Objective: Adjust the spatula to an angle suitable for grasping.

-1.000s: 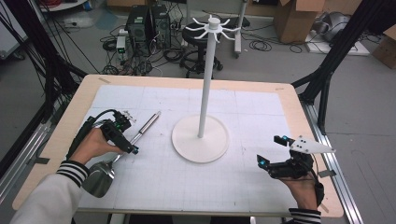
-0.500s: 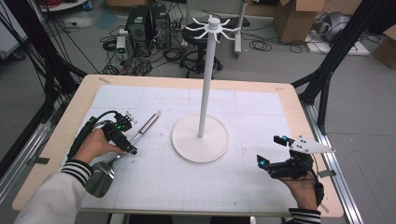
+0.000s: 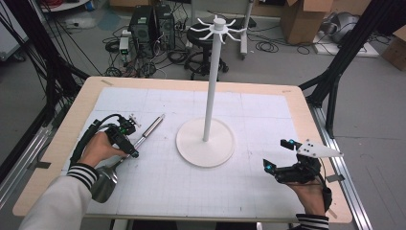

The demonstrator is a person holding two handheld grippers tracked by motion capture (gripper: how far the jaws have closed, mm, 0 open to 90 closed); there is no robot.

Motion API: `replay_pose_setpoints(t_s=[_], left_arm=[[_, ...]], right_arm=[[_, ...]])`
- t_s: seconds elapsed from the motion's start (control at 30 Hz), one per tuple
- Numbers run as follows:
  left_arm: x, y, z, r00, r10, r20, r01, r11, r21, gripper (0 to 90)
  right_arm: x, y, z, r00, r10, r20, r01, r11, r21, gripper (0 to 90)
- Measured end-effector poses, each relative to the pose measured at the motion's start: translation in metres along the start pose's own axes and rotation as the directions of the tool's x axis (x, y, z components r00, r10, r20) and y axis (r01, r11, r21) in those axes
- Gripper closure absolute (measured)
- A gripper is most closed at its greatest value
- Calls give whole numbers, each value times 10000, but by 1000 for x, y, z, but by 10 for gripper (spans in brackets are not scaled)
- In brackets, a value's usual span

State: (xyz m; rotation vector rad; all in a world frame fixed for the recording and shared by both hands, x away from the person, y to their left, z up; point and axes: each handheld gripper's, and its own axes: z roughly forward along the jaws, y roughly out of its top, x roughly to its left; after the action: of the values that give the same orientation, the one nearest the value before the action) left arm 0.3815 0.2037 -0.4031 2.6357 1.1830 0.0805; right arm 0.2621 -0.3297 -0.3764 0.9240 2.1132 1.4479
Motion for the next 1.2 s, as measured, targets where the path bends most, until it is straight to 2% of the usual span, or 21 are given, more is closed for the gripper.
replay_pose_setpoints(t_s=[0.27,0.4,0.57,0.8,0.87,0.9,0.93,1.2], left_arm=[[1,1,1,9998,-206,55,206,9997,146,613],[0,1,1,9990,-417,-183,423,9986,308,691],[0,2,2,9981,-564,-246,573,9977,370,704],[1,4,1,9928,-1167,-278,1178,9920,454,724],[0,3,0,9933,-1100,-366,1116,9927,453,741],[-1,2,0,9957,-785,-488,804,9961,376,747],[-1,3,0,9957,-756,-534,777,9962,389,747],[0,1,-4,9954,-841,-463,851,9961,216,748]], right_arm=[[0,0,0,10000,-23,8,23,10000,23,15],[0,0,1,10000,-22,9,22,10000,13,15],[1,0,0,10000,-36,-26,36,10000,36,15],[1,1,0,9999,-112,-13,112,9999,58,15],[2,1,0,9999,-108,22,107,9999,126,15],[2,1,1,9999,-155,8,155,9998,113,15],[2,1,0,9999,-142,20,141,9998,132,15],[2,1,1,9999,-115,27,114,9999,112,15]])
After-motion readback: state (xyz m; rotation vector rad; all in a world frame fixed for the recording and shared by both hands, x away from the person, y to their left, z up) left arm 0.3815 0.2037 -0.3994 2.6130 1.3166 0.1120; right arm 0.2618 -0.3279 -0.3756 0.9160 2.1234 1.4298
